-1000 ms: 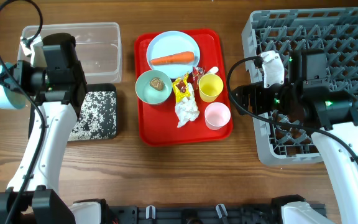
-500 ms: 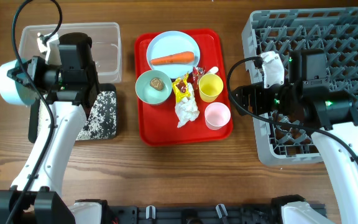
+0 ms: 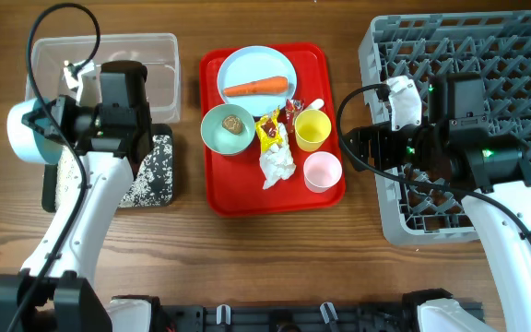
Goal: Sort waste into correct bins and load items into the dishwasher rack
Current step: 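Tilt the bowl with the left gripper to pour rice onto the black tray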
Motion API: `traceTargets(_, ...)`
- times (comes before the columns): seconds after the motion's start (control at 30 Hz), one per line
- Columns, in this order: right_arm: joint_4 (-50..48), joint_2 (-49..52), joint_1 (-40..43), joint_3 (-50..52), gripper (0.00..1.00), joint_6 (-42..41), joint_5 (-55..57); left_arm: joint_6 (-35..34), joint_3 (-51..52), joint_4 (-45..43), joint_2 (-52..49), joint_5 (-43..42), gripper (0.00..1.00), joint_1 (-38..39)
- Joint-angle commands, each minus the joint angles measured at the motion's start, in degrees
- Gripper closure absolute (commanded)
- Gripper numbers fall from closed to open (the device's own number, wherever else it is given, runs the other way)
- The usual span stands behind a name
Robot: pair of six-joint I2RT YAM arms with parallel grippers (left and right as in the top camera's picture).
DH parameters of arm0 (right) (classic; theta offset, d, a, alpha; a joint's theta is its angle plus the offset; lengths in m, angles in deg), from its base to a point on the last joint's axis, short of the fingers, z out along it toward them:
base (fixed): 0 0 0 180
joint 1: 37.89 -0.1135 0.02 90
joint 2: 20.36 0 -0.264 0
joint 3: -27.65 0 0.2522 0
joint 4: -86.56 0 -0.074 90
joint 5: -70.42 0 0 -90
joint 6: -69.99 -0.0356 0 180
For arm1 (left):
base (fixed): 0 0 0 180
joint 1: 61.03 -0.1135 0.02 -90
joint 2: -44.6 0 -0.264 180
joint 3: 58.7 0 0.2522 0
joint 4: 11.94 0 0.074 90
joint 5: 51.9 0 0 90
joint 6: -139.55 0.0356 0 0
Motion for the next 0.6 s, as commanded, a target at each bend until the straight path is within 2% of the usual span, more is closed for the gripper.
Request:
traceTargets(0.0, -0.1, 0.5, -0.1, -0.9, 0.0, -0.3, 0.6, -3.1, 1.6, -0.4, -2.1, -1.7, 0.96, 0.2)
traceTargets(0.23, 0.0, 0.5, -0.1, -0.9, 0.0, -0.3, 0.6, -4.9, 1.6, -2.6, -8.2, -3.7, 0.96, 0.1)
traceTargets(0.57, -0.1, 0.5, -0.1, -0.9, 0.0, -0.2, 0.7, 0.0, 1.6, -7.0, -10.3, -3.7, 0.96, -2.7)
